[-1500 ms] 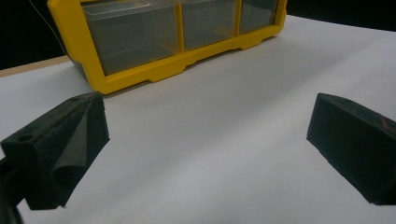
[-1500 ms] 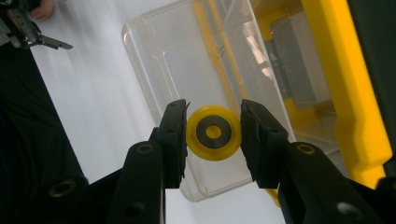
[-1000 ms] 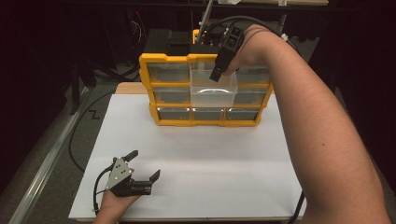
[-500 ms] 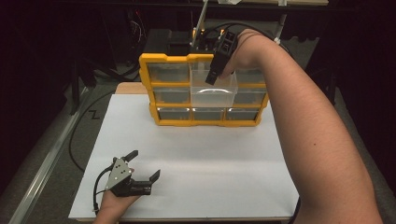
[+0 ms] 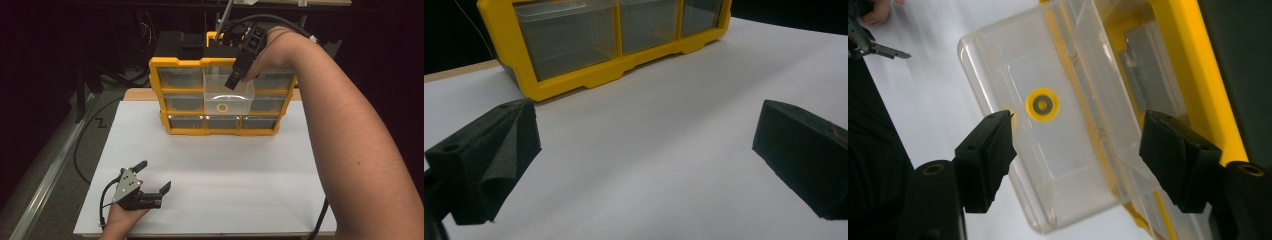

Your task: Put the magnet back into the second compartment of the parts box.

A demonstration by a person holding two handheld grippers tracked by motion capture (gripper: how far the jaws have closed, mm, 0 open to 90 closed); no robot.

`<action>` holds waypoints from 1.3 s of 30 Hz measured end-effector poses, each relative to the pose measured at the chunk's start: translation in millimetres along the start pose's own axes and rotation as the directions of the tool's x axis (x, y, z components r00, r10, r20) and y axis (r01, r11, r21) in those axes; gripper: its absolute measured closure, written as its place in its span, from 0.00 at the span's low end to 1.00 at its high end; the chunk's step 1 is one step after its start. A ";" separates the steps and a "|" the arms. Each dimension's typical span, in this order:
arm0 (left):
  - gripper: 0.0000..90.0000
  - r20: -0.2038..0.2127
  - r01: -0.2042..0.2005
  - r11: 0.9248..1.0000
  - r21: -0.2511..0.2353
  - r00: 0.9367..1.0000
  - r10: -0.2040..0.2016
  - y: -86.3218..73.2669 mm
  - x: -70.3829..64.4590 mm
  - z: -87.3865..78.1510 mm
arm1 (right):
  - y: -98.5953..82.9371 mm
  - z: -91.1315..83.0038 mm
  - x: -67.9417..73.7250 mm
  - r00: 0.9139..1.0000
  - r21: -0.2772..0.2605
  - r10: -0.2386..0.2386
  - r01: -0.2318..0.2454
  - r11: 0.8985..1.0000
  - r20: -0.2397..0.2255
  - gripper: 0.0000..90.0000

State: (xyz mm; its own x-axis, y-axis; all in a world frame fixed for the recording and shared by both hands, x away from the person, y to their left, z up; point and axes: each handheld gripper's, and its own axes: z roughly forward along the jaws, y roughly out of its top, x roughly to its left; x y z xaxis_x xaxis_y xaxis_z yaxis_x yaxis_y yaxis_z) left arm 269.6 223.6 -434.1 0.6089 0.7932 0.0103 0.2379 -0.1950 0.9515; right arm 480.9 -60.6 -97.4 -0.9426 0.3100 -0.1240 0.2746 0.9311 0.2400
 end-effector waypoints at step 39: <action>0.00 -0.007 -0.003 1.000 0.006 1.000 0.003 0.2 0.0 2.2 | -130.1 0.3 34.4 0.991 0.028 0.127 -0.128 0.991 0.051 0.07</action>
State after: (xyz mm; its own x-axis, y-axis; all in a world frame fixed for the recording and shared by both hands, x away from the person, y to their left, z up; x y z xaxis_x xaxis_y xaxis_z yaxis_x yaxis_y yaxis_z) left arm 271.3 222.3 -434.7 0.6041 0.7967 0.0158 0.2401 -0.2009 0.9497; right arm 412.8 -171.0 -133.2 -0.8894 0.4349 -0.1410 0.3985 0.8886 0.2270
